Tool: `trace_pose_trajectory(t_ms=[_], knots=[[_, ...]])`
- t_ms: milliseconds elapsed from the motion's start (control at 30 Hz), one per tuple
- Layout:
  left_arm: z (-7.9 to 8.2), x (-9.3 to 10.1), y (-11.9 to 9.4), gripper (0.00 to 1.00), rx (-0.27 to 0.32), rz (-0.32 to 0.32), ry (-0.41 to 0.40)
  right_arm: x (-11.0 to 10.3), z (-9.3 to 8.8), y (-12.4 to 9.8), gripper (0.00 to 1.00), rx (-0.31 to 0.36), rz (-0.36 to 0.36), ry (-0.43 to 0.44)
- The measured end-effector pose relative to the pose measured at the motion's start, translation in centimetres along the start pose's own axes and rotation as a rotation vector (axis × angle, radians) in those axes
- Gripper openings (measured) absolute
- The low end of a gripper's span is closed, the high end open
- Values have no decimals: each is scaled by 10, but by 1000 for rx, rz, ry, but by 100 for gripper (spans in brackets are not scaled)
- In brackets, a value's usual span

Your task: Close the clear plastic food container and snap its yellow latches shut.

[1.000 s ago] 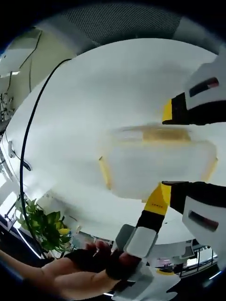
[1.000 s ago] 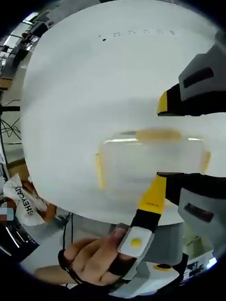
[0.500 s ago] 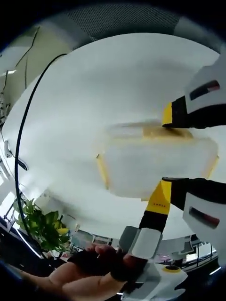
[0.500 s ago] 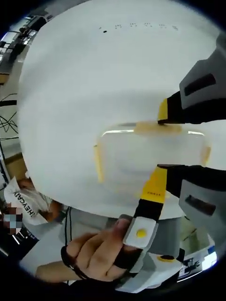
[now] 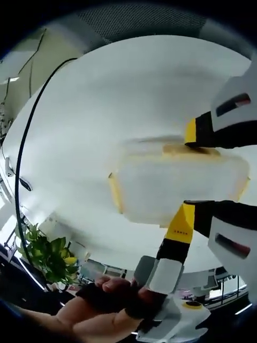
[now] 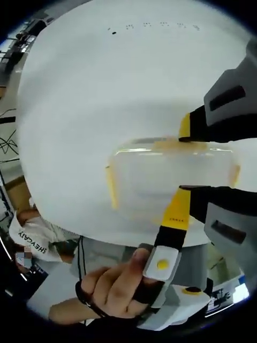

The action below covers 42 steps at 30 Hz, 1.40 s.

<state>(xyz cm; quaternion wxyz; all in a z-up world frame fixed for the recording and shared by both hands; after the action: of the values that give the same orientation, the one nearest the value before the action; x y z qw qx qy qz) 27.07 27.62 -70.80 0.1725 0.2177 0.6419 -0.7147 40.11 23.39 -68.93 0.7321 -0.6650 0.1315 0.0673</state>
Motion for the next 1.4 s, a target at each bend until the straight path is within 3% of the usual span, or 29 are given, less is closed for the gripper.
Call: trace_pose_trajectory(t_ms=[33,167,533,867,1000,1100,1200,1400], knots=[[-3,-2,-1,30,-11,2,-33,-1,0,0,27,-2,5,2],[0,-4,0,30,-33,6,-11,-1,0,2,28,-15,-1,-3],[1,-3,-1,32,-13,-2,-9,0,-1,1,29,-14,-3,8],[1,-8,-3,33,20,-68,-57,-3,-4,-1,30,3,-27,-24],[0,-6,-5,40,34,-103,-59,-3,-5,-2,30,24,-37,-27],[-1,-6,-6,47,47,-135,-59,-3,-7,-3,36,55,-100,-42],[-1,-4,-8,54,64,-186,-90,-5,-10,-4,39,78,-112,-42],[-2,-3,-12,59,72,-237,-131,-7,-15,-6,45,120,-141,-34]])
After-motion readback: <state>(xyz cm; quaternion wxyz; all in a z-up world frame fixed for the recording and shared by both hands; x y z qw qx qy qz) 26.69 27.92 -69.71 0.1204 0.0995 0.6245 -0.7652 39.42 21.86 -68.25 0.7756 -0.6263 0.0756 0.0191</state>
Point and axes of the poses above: the point that each gripper's makers call its tool centre point, and the gripper's own axes: y roughly forward along the fingers, x roughly to its right, z roughly out of its top, the point moved 10 cm from there along -y, roughly backward along the fingers, and after that the axes turned 10 degrees about -x, right-handed, at the moved point
